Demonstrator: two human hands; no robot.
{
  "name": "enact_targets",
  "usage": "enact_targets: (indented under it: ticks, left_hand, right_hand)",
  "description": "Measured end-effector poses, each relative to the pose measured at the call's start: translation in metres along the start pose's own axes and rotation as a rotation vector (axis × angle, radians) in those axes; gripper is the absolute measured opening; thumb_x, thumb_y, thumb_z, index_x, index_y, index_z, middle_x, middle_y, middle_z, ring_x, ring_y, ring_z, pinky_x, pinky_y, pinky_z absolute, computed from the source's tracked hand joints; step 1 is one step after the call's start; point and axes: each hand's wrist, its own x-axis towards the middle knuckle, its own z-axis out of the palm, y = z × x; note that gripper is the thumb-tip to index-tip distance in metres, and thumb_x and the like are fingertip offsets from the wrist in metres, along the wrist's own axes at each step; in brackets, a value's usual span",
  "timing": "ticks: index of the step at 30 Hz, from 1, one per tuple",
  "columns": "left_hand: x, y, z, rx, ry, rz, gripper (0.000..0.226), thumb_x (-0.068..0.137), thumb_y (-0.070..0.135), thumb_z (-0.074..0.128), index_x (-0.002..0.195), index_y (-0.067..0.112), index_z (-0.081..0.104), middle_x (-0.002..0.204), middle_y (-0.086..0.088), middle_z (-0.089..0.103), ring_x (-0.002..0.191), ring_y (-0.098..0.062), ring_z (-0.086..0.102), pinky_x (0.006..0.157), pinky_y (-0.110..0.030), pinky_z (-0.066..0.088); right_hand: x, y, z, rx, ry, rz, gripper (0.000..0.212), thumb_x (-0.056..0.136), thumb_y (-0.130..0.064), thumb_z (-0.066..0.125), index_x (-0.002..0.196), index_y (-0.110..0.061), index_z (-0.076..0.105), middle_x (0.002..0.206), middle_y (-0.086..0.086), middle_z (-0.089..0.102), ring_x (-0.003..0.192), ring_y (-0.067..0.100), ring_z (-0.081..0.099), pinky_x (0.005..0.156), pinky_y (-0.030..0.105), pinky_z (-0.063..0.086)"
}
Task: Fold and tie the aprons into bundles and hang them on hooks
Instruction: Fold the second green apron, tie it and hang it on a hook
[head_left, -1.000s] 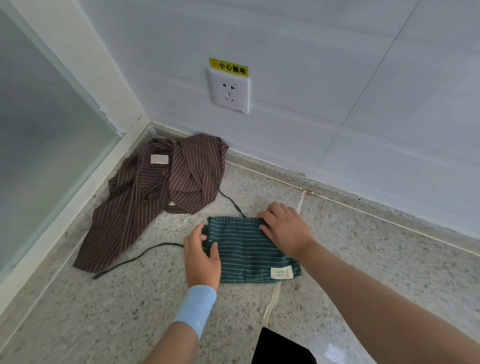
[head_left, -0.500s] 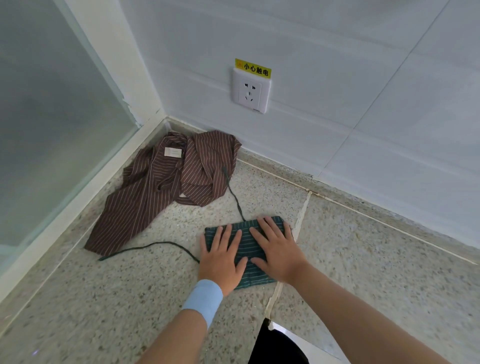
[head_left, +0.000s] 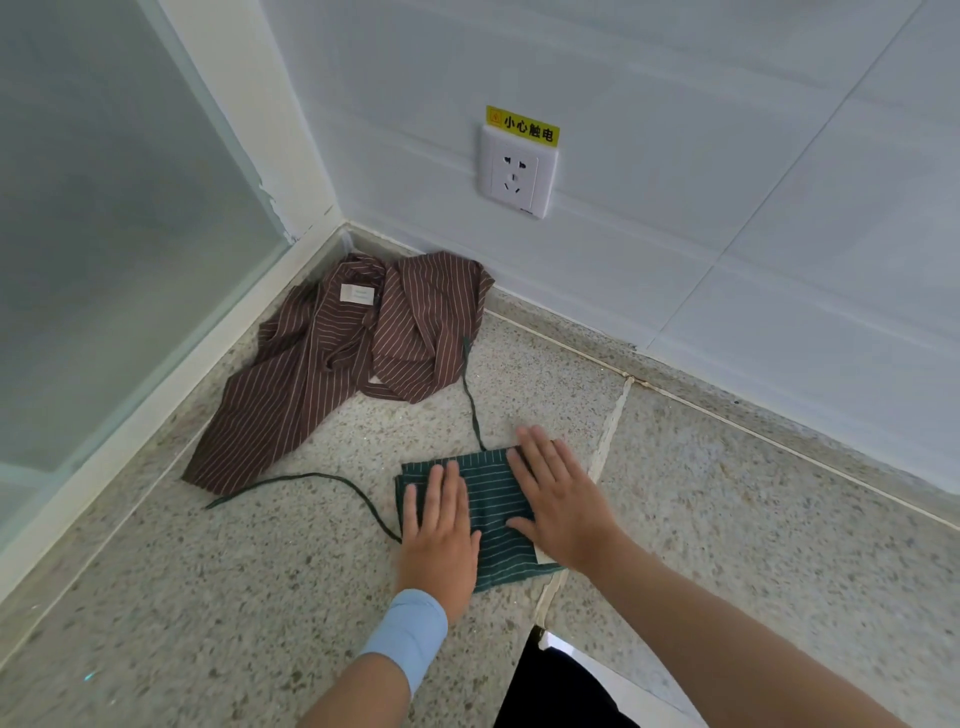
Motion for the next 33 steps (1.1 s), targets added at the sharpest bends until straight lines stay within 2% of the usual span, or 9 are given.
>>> enact_targets:
  ticks: [3,7,10,13,15,18,21,28,33]
  left_hand:
    - [-0.003,0.003,0.001,-0.085,-0.018,0.113,0.076,0.079,0.016,0.073,0.147,0.015,0.041,0.158,-0.011,0.030,0.145,-0.030,0.031,0.117,-0.051,0.027]
    - [-0.013,-0.012,0.008,-0.113,-0.069,0.146,0.058,0.100,0.033,0.033,0.156,0.023,0.021,0.165,-0.007,0.009,0.152,-0.023,0.008,0.119,-0.044,0.008]
    - [-0.012,-0.018,0.003,-0.111,-0.155,0.182,0.067,0.097,0.050,0.017,0.157,0.025,-0.001,0.162,-0.002,-0.020,0.150,-0.018,-0.017,0.119,-0.043,-0.006]
    - [-0.015,-0.017,-0.011,-0.080,-0.223,0.177,0.079,0.095,0.061,0.021,0.154,0.023,-0.015,0.157,0.001,-0.033,0.145,-0.018,-0.030,0.122,-0.044,-0.011]
    - [-0.021,-0.018,-0.013,-0.035,-0.239,0.150,0.087,0.094,0.066,0.023,0.153,0.017,-0.018,0.156,-0.001,-0.032,0.146,-0.019,-0.028,0.122,-0.044,-0.010]
    - [-0.038,-0.023,-0.013,-0.030,-0.179,0.103,0.101,0.085,0.077,0.031,0.155,0.008,0.007,0.165,-0.008,0.000,0.151,-0.027,0.004,0.120,-0.050,0.016]
    - [-0.056,-0.031,-0.005,-0.089,-0.085,0.143,0.098,0.074,0.081,0.043,0.143,0.011,0.047,0.135,-0.005,0.052,0.119,-0.025,0.049,0.098,-0.043,0.046]
    - [-0.066,-0.044,-0.012,-0.288,-0.027,0.134,0.041,0.084,0.046,0.065,0.114,0.018,0.065,0.138,0.004,0.050,0.126,-0.018,0.049,0.093,-0.033,0.053]
    - [-0.045,-0.066,-0.022,-0.496,-0.103,0.003,0.041,0.097,0.043,0.055,0.116,0.010,0.071,0.130,0.008,0.048,0.121,-0.010,0.043,0.102,-0.023,0.039]
  right_hand:
    - [-0.014,-0.012,0.007,-0.005,0.112,-0.168,0.062,0.097,-0.033,0.041,0.153,-0.008,0.033,0.162,0.019,0.021,0.149,0.036,0.022,0.120,0.048,0.023]
    - [-0.033,-0.007,0.014,0.038,0.080,-0.208,0.059,0.084,-0.026,0.059,0.141,-0.014,0.054,0.146,0.013,0.052,0.131,0.030,0.053,0.109,0.042,0.041]
    - [-0.039,-0.007,0.004,0.099,-0.052,-0.144,0.058,0.094,-0.036,0.050,0.148,-0.016,0.045,0.154,0.010,0.042,0.140,0.026,0.044,0.114,0.040,0.029]
    - [-0.041,-0.016,-0.008,0.049,-0.225,-0.109,0.085,0.093,-0.067,0.018,0.158,-0.013,0.012,0.165,0.010,-0.003,0.154,0.026,0.001,0.123,0.043,-0.001]
    - [-0.044,-0.022,-0.013,-0.016,-0.206,-0.155,0.099,0.084,-0.076,0.021,0.157,-0.009,0.018,0.165,0.016,0.007,0.151,0.033,0.010,0.124,0.049,0.006]
    - [-0.048,-0.023,-0.012,-0.009,-0.146,-0.232,0.086,0.089,-0.064,0.045,0.152,-0.009,0.029,0.142,0.013,0.043,0.126,0.031,0.045,0.112,0.047,0.037]
    - [-0.047,-0.021,-0.015,0.020,-0.106,-0.293,0.060,0.089,-0.050,0.056,0.136,-0.017,0.040,0.118,0.008,0.054,0.101,0.028,0.055,0.091,0.044,0.051]
    - [-0.039,-0.011,-0.025,0.140,-0.082,-0.254,0.046,0.098,-0.043,0.035,0.101,-0.011,0.068,0.100,0.006,0.059,0.086,0.025,0.056,0.076,0.041,0.055]
    - [-0.027,-0.006,-0.028,0.257,-0.237,-0.058,0.045,0.104,-0.046,0.038,0.097,-0.015,0.069,0.101,0.002,0.053,0.094,0.019,0.052,0.089,0.035,0.048]
